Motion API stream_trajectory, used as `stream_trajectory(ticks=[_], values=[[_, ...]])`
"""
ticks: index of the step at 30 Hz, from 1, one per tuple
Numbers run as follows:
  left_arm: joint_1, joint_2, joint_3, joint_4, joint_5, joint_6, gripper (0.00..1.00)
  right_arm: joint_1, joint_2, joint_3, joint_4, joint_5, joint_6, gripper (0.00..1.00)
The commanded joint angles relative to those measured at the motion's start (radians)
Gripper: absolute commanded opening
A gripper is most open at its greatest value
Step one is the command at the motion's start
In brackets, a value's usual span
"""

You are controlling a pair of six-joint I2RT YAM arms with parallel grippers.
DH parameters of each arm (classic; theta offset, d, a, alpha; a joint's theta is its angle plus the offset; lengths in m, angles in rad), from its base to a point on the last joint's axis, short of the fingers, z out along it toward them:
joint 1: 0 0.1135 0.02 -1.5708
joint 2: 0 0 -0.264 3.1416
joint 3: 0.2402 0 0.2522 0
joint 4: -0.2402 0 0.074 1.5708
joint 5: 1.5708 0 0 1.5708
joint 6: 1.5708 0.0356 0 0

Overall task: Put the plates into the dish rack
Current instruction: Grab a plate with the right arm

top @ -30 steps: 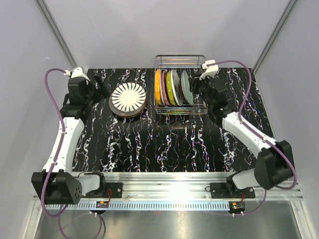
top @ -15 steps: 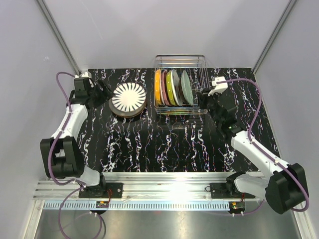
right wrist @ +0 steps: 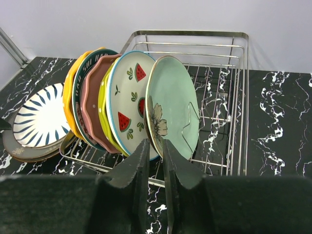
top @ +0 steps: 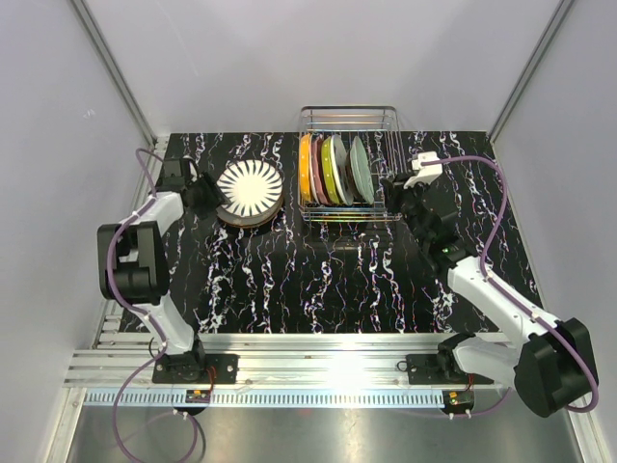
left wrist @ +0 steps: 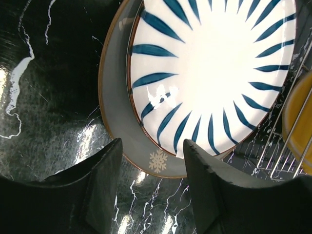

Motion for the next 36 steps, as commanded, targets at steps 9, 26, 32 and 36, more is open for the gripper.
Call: stream_trajectory(ticks=[9, 26, 32, 36], values=[[-0.012, 0.076, 0.089, 0.003, 0.009, 0.025, 0.48, 0.001, -0.031, -0.004, 0.065, 0.025, 0.006, 0.22], [-0.025, 0.119, 0.123, -0.066, -0.044, 0.041, 0.17, -0.001, -0.044, -0.008, 0.062, 0.014, 0.012, 0.20], [-0.032, 0.113, 0.126, -0.076, -0.035, 0.047, 0.00, 0.001, -0.043, -0.002, 0.067, -0.093, 0.023, 0.19], [-0.032, 0.088, 0.132, -0.097, -0.038, 0.039, 0.00, 0.005, -0.048, -0.002, 0.096, -0.176, 0.019, 0.19]])
